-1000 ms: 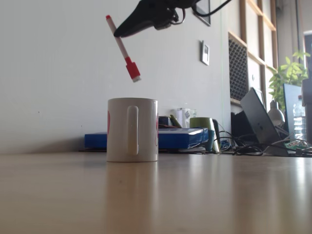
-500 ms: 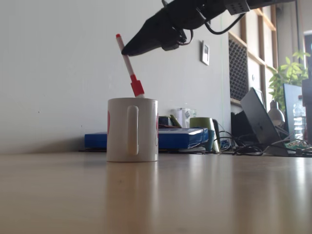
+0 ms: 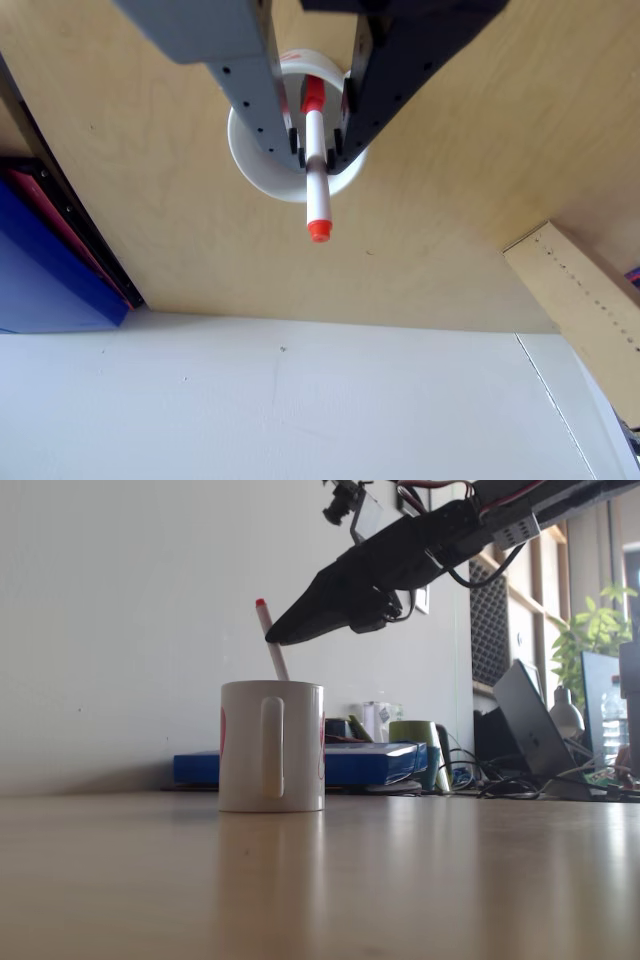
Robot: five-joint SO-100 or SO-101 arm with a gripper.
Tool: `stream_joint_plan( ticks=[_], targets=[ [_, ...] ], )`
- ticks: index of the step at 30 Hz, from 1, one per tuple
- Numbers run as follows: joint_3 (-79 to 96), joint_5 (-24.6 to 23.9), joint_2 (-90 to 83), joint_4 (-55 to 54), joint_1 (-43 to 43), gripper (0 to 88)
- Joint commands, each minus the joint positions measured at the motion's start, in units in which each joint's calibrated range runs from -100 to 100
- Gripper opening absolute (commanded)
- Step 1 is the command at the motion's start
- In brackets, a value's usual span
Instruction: Grab the pen and place it in the cup.
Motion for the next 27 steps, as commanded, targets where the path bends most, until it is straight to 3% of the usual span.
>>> stream_joint_plan(
  ticks=[1, 27],
  targets=[
    [0.95, -0.13, -1.66, -1.44, 0.49, 1.1],
    [0.68, 0.50, 10.29, -9.01, 1.66, 1.7]
  ],
)
